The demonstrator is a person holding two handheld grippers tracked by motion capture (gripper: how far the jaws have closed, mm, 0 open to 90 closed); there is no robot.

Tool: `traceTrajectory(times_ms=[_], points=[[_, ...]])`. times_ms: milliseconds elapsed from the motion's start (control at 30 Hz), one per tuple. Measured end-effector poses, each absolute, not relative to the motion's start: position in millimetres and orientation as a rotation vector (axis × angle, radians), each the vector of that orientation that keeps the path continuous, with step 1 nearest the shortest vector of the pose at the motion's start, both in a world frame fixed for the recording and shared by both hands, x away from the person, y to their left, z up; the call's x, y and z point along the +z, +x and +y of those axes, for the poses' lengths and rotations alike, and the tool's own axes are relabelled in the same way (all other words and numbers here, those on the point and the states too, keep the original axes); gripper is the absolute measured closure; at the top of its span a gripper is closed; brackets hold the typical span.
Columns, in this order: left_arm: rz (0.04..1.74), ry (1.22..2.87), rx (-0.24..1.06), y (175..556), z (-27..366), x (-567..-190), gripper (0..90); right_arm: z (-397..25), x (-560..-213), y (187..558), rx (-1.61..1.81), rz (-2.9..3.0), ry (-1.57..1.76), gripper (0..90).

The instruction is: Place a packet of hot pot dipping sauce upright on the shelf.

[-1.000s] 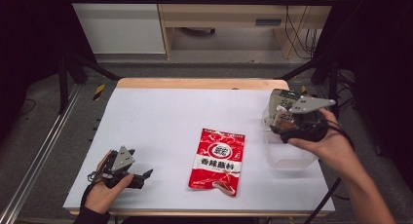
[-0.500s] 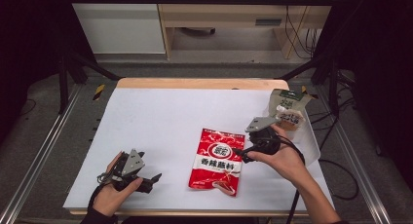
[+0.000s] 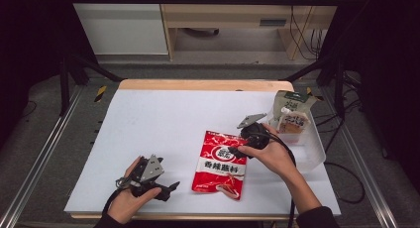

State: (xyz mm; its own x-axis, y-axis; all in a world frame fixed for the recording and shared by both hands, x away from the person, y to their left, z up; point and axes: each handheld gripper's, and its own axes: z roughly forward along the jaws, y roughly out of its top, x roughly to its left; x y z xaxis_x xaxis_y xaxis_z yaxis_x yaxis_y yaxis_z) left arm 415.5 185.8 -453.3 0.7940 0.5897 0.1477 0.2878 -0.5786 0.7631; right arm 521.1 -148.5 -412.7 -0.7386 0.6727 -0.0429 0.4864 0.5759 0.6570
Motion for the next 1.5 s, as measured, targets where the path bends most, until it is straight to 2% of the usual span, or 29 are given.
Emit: traceTrajectory(times_ms=[467, 833, 1500], points=[[0.517, 2.293, 0.461, 421.4, 152.0, -444.6, 5.0, -146.4, -417.3, 543.1, 0.879, 2.551, 0.991, 15.5], [0.474, 2.315, 0.429, 416.4, 137.5, -452.2, 5.2, -147.4, -422.4, 548.8, 0.849, 2.583, 0.999, 25.4], [0.474, 2.363, 0.400, 417.9, 127.1, -466.8, 9.4, -151.8, -437.3, 562.5, 0.808, 2.628, 1.091, 26.3]])
